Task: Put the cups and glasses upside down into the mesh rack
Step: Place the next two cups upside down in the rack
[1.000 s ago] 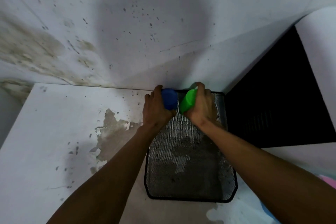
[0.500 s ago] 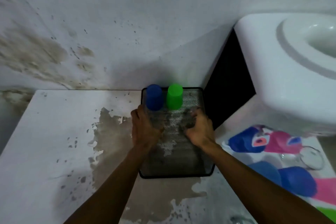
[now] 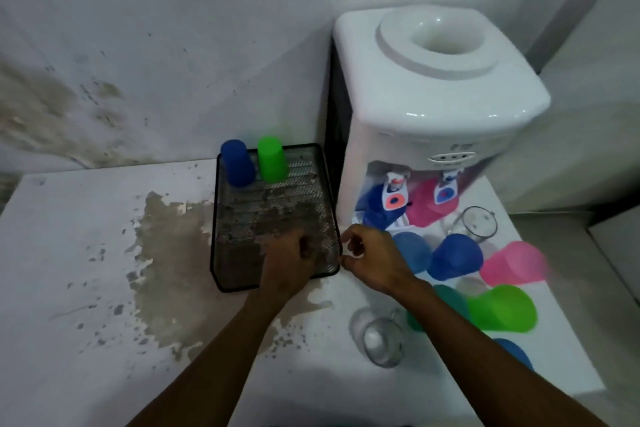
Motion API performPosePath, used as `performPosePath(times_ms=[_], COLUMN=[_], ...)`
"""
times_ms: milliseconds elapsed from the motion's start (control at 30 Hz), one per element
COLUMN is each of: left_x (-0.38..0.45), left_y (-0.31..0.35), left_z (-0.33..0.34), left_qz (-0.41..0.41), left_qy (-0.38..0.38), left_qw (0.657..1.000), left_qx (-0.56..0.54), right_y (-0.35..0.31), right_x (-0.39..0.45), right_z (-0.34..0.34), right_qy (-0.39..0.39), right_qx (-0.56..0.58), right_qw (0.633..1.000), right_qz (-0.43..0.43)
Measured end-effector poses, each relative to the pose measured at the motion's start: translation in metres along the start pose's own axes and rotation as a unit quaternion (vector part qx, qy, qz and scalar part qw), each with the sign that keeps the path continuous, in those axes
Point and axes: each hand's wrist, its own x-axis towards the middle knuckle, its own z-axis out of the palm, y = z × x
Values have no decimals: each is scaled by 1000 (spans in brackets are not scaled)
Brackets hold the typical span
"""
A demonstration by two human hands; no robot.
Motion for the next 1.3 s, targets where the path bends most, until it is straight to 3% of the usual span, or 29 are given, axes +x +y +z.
performPosePath(times_ms=[367, 600, 767, 933, 1067, 1300], left_x=[-9, 1, 3, 1, -5, -21], left_y=[70, 94, 97, 96, 89, 73], left_z=[83, 116, 128, 124, 107, 56], left_qz=[20, 26, 0, -7, -9, -119], left_qy=[-122, -146, -121, -102, -57, 99], left_qw=[992, 986, 991, 995, 996, 972], left_qx=[-11, 75, 59, -18, -61, -175], right_y=[76, 97, 110, 114, 104, 73], right_x=[-77, -100, -102, -99, -90, -65], right_z=[-68, -80, -71, -67, -75, -73], right_qy=[49, -23, -87, -69, -16, 20], right_qx=[-57, -99, -144, -138, -51, 66], right_qw=[997, 993, 984, 987, 998, 997], right_qz=[36, 53, 54, 36, 11, -38])
